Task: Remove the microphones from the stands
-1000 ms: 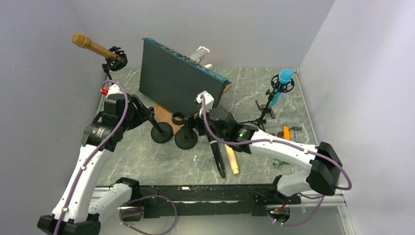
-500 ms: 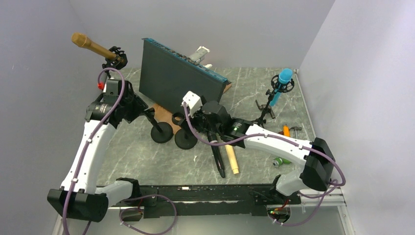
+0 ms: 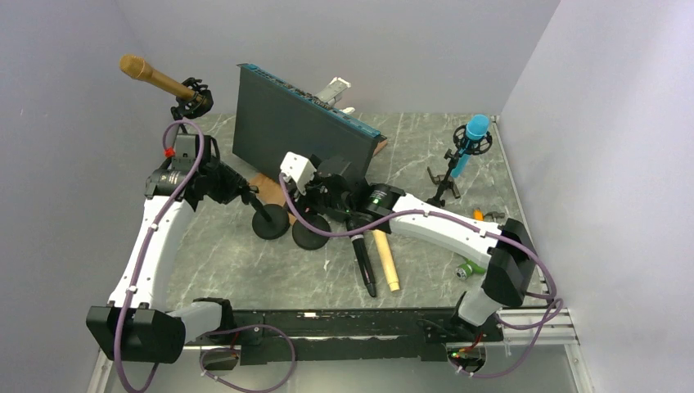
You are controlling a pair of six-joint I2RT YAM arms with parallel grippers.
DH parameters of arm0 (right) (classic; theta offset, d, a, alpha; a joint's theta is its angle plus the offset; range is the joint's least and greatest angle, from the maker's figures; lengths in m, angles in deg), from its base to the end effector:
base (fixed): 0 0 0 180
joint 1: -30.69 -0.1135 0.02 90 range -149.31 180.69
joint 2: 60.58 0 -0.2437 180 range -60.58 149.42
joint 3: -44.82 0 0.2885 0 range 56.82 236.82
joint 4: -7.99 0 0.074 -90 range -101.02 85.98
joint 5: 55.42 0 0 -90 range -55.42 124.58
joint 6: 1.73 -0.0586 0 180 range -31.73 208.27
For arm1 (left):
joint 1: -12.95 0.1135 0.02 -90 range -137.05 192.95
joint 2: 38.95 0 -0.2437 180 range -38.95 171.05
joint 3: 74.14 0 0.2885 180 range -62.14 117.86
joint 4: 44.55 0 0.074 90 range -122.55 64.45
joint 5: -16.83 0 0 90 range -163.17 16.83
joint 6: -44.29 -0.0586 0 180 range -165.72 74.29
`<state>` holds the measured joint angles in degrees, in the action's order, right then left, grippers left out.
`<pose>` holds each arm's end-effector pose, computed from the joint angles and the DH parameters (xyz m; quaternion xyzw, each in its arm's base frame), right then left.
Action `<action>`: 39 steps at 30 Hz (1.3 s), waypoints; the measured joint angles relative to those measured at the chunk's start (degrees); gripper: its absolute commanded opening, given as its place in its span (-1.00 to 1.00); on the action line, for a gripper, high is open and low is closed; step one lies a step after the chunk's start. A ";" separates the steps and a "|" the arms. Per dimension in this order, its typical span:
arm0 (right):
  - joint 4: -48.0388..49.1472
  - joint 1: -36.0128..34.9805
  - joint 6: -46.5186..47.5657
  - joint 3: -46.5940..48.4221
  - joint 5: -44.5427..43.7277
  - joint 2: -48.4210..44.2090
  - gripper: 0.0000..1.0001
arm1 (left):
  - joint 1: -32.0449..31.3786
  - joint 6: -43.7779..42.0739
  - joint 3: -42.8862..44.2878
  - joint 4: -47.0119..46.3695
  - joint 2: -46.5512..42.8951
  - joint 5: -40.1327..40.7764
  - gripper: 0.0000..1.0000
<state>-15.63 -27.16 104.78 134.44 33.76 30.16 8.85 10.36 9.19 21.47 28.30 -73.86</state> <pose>0.2306 0.3653 0.2960 -0.5059 0.6733 0.1847 0.5066 0.2875 -0.0213 0.3167 -0.4098 0.8454 -0.1766 0.2935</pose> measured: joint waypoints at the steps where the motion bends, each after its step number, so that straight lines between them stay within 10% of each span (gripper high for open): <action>1: -0.15 0.00 0.09 0.42 0.44 0.55 0.77 | 0.33 0.63 -0.81 -0.66 -0.11 -0.61 -0.40; 6: -1.60 -0.83 1.11 0.48 1.27 2.08 0.50 | 2.34 1.62 -1.90 -2.21 -0.68 -1.55 -0.98; 19: -3.48 -5.38 2.75 2.71 -4.59 4.33 -1.00 | 2.67 0.13 -0.15 2.91 -2.19 4.35 -1.00; 39: -8.92 -6.56 -3.69 4.57 -9.25 2.64 -1.00 | 5.79 -3.32 4.31 7.26 1.03 7.91 -1.00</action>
<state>-24.55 -33.72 101.09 139.01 24.51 32.80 14.64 7.04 13.50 28.72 29.32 -65.95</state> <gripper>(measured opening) 0.552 0.264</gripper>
